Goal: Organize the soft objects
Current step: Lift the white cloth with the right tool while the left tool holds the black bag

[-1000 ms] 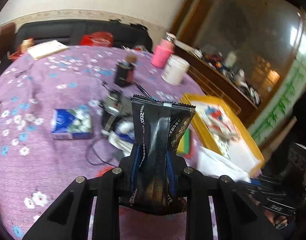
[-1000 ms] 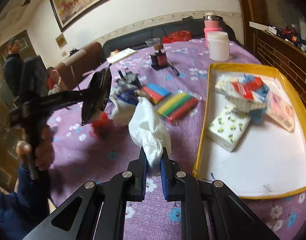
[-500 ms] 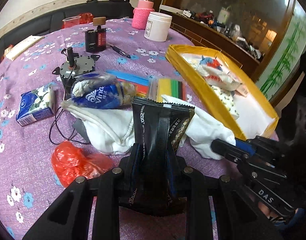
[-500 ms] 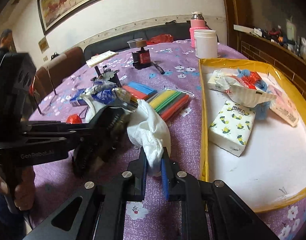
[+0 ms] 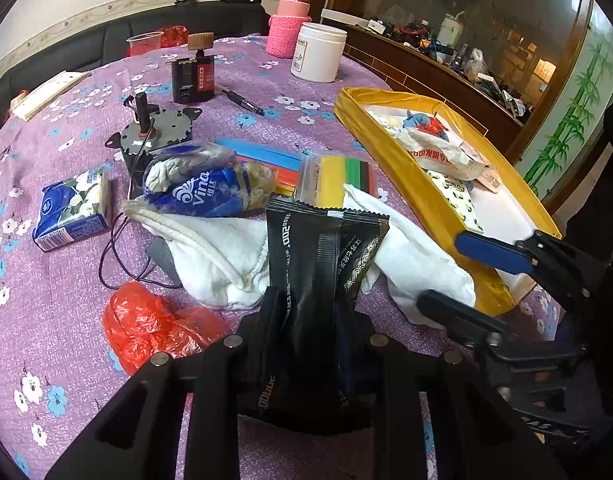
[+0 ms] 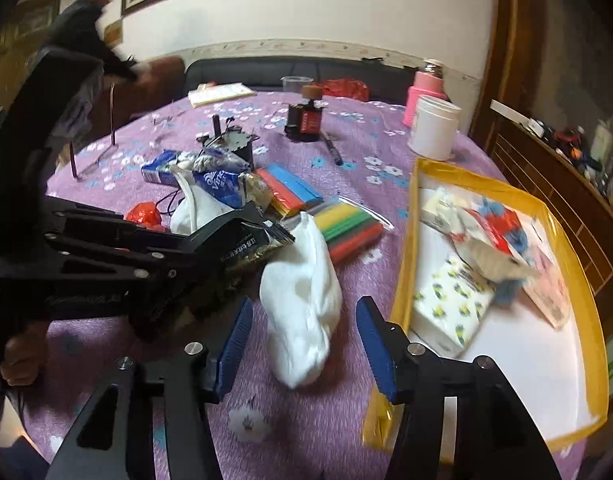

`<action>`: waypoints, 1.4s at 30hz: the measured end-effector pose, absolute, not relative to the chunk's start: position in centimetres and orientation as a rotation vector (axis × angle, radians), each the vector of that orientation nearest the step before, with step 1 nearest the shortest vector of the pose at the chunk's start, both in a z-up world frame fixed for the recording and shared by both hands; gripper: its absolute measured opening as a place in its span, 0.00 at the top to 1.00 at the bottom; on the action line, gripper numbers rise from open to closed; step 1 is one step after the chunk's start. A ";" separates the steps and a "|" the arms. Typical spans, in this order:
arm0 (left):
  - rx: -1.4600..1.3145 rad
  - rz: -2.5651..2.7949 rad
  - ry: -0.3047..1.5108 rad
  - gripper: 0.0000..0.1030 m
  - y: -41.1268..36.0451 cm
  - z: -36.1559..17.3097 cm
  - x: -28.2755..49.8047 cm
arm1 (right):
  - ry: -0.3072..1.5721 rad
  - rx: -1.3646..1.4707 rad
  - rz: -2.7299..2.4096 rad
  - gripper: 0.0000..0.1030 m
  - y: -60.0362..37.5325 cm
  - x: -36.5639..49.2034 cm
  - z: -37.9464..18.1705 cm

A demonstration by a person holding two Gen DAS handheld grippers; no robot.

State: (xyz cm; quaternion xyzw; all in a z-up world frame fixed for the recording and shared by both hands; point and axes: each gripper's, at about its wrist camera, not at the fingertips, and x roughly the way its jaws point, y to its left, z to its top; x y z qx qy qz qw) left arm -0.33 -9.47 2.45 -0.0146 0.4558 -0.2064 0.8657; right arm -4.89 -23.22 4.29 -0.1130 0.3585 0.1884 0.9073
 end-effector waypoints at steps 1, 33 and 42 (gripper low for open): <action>-0.034 -0.433 0.956 0.76 -9.4 2.5 -0.3 | 0.757 -0.246 0.400 0.44 -22.8 -4.5 4.0; -0.045 -0.449 0.869 0.78 -9.2 3.9 -1.4 | 0.697 0.010 0.343 0.86 -25.2 -6.3 5.8; -0.053 -0.449 0.863 0.78 -9.1 4.1 -1.4 | 0.697 0.042 0.337 0.86 -25.8 -6.3 6.0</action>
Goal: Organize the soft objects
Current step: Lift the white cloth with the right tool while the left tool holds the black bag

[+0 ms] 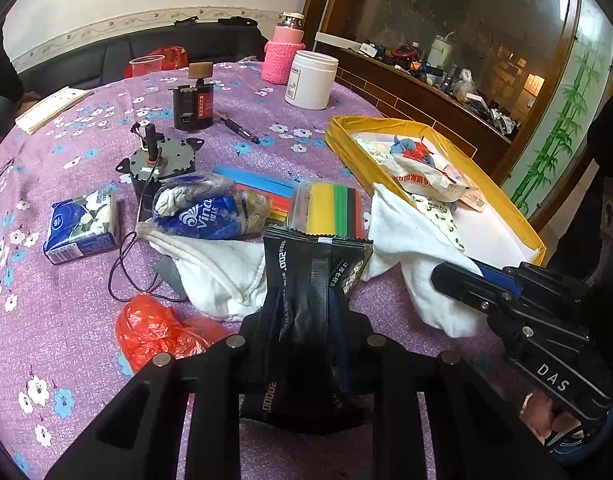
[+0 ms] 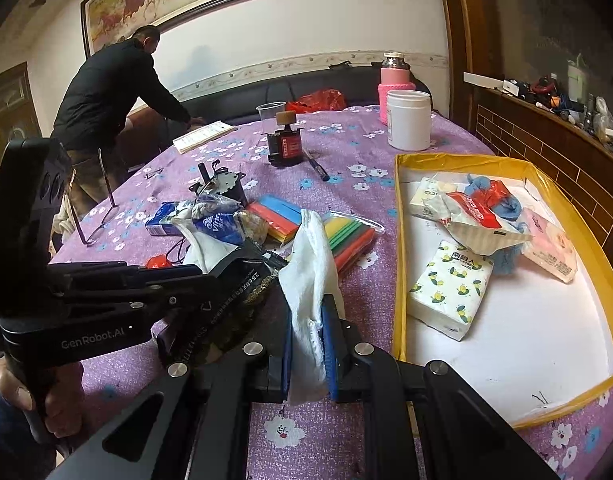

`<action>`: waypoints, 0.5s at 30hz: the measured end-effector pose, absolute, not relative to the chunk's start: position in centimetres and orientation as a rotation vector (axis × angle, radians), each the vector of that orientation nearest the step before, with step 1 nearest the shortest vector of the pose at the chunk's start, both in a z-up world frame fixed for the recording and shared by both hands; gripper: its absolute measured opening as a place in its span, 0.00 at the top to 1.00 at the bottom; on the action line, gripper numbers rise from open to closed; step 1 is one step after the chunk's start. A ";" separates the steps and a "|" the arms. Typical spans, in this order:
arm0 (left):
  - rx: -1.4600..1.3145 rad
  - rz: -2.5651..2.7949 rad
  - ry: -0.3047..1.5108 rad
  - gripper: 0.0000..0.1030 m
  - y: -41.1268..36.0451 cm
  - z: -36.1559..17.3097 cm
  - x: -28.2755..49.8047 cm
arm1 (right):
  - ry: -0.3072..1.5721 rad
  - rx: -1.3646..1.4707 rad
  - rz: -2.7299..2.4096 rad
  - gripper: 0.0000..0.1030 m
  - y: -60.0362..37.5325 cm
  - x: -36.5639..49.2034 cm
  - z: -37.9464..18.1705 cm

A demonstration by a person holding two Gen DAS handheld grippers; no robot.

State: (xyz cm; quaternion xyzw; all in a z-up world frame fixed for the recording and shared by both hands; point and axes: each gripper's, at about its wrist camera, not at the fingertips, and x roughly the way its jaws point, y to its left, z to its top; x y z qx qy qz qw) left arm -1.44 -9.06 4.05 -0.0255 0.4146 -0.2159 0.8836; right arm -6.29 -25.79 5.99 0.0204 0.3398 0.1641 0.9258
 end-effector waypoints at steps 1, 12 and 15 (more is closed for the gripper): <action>-0.055 -0.449 0.862 0.78 -9.0 4.1 -1.5 | 0.695 0.045 0.336 0.86 -25.9 -6.3 6.1; -0.063 -0.455 0.849 0.78 -8.9 4.4 -1.8 | 0.677 0.068 0.324 0.86 -26.6 -6.4 6.7; -0.066 -0.455 0.847 0.78 -8.8 4.4 -1.8 | 0.676 0.073 0.325 0.86 -26.7 -6.5 6.8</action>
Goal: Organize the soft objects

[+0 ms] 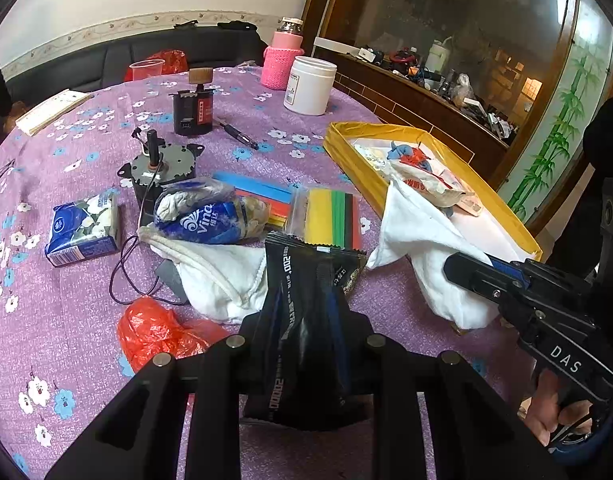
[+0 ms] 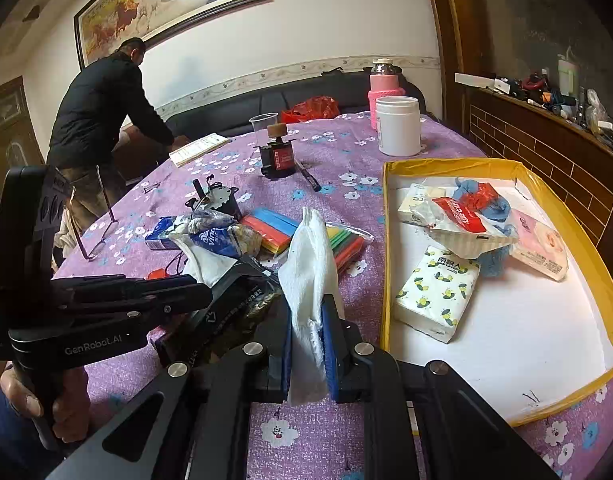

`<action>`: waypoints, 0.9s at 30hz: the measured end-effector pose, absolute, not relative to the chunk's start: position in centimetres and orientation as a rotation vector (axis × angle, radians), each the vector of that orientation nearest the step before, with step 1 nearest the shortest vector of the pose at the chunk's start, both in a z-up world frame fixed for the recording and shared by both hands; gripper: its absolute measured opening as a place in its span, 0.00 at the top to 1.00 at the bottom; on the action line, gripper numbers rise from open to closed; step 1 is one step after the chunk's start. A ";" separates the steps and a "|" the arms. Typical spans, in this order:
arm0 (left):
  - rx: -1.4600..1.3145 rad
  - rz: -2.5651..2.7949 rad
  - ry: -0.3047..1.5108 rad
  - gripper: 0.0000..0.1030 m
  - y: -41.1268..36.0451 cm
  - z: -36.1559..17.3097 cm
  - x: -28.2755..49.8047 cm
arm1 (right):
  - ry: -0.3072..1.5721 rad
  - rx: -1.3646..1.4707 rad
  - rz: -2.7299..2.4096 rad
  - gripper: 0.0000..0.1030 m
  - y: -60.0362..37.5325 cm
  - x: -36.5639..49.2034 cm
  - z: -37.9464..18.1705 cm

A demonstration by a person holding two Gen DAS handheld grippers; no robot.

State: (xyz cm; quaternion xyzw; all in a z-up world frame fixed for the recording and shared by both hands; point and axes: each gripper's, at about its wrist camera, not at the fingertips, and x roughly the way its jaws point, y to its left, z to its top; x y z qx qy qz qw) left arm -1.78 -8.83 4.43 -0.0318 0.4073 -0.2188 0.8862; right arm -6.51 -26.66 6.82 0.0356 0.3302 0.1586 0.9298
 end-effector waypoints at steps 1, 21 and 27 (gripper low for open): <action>-0.067 -0.455 0.846 0.78 -8.8 4.4 -1.8 | 0.674 0.074 0.323 0.86 -26.7 -6.5 6.9; -0.091 -0.426 0.861 0.78 -8.3 4.1 -1.0 | 0.511 0.058 0.458 0.86 -24.9 -8.3 15.0; -0.103 -0.428 0.871 0.78 -8.1 4.0 -0.7 | 0.346 0.017 0.763 0.86 -18.1 -13.0 22.9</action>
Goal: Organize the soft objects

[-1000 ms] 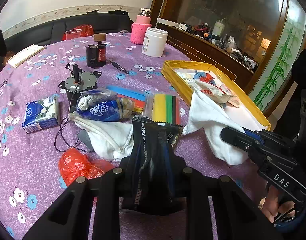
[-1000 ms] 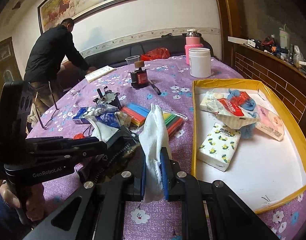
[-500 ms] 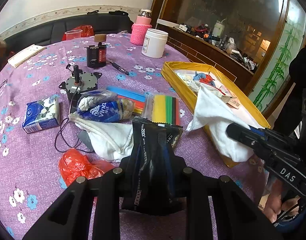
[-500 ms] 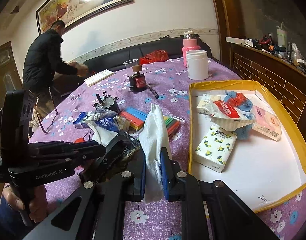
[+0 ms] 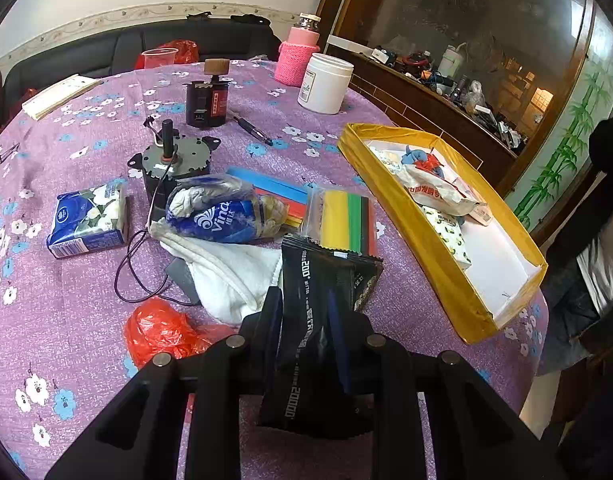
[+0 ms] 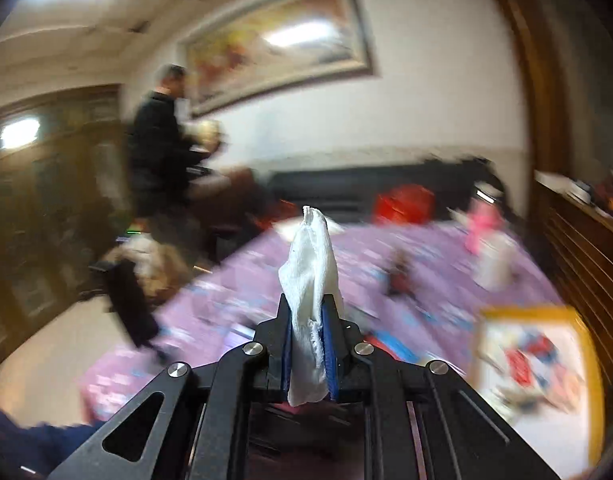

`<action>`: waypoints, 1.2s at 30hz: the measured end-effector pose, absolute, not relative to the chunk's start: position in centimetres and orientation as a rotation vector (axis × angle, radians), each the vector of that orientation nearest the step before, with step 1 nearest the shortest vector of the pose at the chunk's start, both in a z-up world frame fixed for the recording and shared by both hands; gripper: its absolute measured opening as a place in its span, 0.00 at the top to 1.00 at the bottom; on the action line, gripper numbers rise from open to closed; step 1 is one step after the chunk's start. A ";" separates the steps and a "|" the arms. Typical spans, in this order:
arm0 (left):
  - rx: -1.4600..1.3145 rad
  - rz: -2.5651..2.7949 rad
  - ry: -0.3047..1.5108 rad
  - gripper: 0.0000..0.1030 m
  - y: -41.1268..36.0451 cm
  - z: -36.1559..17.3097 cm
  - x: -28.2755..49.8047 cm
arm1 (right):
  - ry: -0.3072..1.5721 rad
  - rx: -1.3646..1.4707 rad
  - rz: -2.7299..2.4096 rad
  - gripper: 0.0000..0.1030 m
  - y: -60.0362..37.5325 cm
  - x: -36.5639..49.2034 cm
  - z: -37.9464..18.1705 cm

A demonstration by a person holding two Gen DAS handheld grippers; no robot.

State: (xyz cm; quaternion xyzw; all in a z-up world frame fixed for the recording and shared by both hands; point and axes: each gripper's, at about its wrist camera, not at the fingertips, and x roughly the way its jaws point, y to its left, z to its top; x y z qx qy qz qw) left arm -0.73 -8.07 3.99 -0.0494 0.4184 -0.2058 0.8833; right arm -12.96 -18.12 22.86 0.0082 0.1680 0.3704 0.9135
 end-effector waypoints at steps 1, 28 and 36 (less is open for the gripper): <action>-0.099 -0.428 0.869 0.78 -8.1 4.0 -0.7 | 0.326 0.003 0.819 0.86 -16.6 -13.9 23.9; -0.098 -0.432 0.871 0.78 -8.2 3.9 -0.7 | 0.405 0.062 0.811 0.86 -17.0 -12.5 19.7; -0.114 -0.427 0.877 0.78 -7.8 3.9 -0.5 | 0.459 0.162 0.654 0.86 -22.9 -9.1 17.4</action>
